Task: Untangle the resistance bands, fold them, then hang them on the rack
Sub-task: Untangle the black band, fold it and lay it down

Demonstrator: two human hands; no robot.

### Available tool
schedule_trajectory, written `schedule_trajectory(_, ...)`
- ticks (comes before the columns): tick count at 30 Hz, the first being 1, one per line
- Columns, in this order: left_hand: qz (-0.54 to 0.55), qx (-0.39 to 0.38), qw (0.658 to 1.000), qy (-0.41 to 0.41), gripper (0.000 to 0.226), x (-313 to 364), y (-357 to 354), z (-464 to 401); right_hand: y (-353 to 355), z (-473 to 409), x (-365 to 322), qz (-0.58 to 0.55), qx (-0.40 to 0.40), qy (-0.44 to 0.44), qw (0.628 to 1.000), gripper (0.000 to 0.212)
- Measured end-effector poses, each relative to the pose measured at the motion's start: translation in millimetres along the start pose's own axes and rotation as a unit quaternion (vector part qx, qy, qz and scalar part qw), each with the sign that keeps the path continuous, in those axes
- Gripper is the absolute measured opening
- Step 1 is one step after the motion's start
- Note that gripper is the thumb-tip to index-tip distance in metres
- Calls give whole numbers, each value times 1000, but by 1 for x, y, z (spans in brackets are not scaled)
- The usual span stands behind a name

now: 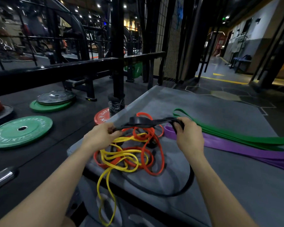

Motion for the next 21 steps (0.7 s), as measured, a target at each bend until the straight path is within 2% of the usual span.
schedule_trajectory(2,47,-16,999,-1,34,-6,5,1,-3,1,0,13,-12,-1,1000,22)
schedule_trajectory(4,88,3,996,-5,41,-6,7,3,-8,3,-2,25,-27,4,999,23)
schedule_trajectory(6,221,26,975,-7,33,-2,9,6,-10,4,-4,23,-32,13,999,23)
schedule_trajectory(8,390,38,920,-2,23,6,13,11,-11,4,-7,17,-32,18,999,23)
schedule_trajectory(10,537,36,843,-14,21,15,19,14,-11,4,-12,15,-31,21,999,25)
schedule_trajectory(12,640,27,768,-20,15,21,24,19,-14,3,-13,3,-30,26,999,23)
schedule_trajectory(13,665,22,747,-18,14,22,25,21,-15,2,-13,-12,-29,24,999,20)
schedule_trajectory(15,665,16,746,-19,15,25,22,24,-17,-1,-12,-56,-33,13,998,18)
schedule_trajectory(18,620,0,783,-50,14,35,9,24,-20,-1,-19,-108,-45,18,993,15)
schedule_trajectory(21,570,14,819,-66,9,47,-4,21,-18,5,-37,-177,-77,68,979,9)
Point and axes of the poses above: each hand's wrist, its own z-axis away from the middle knuckle, its own y-axis out of the back of the hand, x = y × z, the point moved 2 cm from there along -z, towards the middle knuckle, and after that the axes turned 12 degrees about z, right-handed, at the moved point
